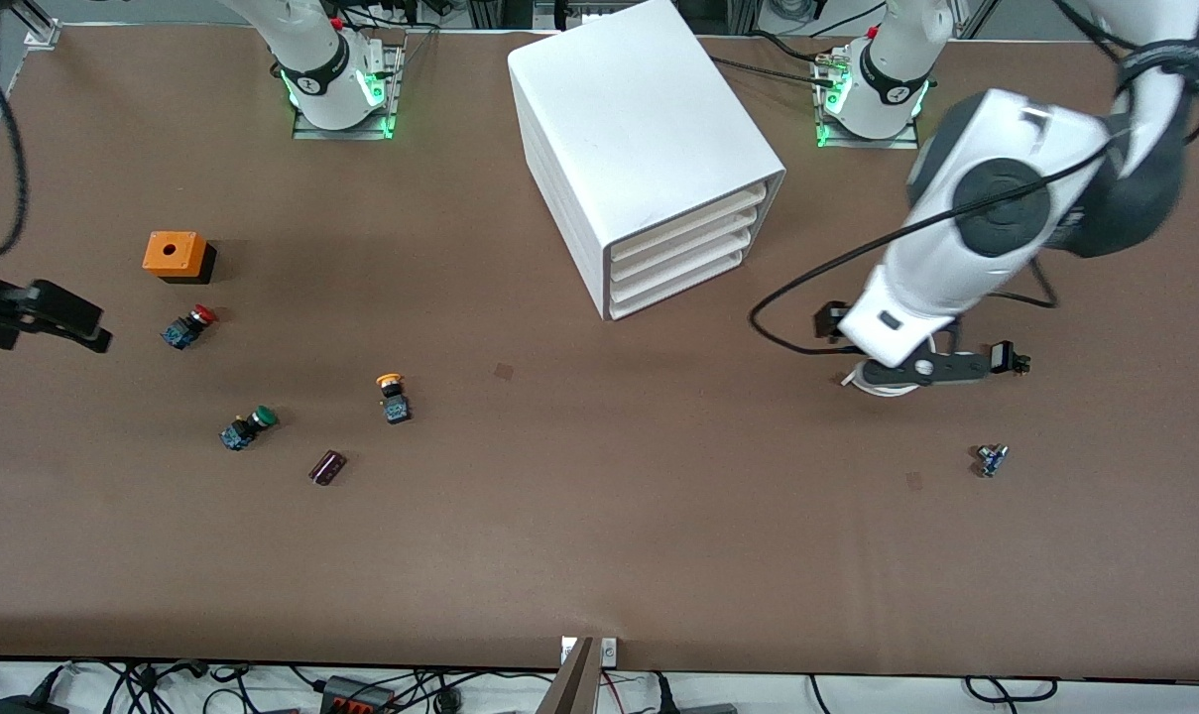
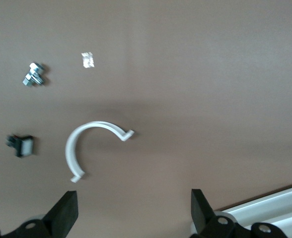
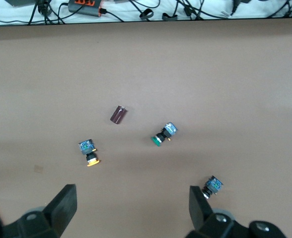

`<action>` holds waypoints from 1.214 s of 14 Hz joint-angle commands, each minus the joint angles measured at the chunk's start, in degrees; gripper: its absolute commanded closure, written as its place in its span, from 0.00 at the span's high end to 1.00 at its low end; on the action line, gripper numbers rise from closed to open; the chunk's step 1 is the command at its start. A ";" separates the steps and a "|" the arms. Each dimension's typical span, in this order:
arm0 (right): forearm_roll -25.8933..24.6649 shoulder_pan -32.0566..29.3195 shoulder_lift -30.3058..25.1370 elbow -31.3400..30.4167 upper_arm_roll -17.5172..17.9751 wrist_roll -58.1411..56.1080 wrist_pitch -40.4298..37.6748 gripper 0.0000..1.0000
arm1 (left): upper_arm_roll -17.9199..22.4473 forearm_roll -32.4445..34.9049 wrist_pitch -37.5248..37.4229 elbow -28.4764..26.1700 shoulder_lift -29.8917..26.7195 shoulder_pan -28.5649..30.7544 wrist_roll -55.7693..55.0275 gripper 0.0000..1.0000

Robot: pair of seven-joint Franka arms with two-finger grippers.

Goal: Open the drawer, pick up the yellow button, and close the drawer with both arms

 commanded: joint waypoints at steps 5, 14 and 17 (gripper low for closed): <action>-0.83 -12.54 -6.67 -7.53 11.55 0.88 -2.69 1.00 | 26.09 -11.18 -3.00 -3.56 -10.72 -11.38 25.88 1.00; -3.73 -11.75 -10.00 -12.70 11.38 1.06 -1.84 1.00 | 26.57 -11.63 4.91 -10.76 -18.55 -7.97 26.25 1.00; -3.82 -11.66 -12.12 -16.23 11.29 0.97 0.72 1.00 | 26.22 -11.10 4.65 -12.62 -20.40 -8.05 26.34 1.00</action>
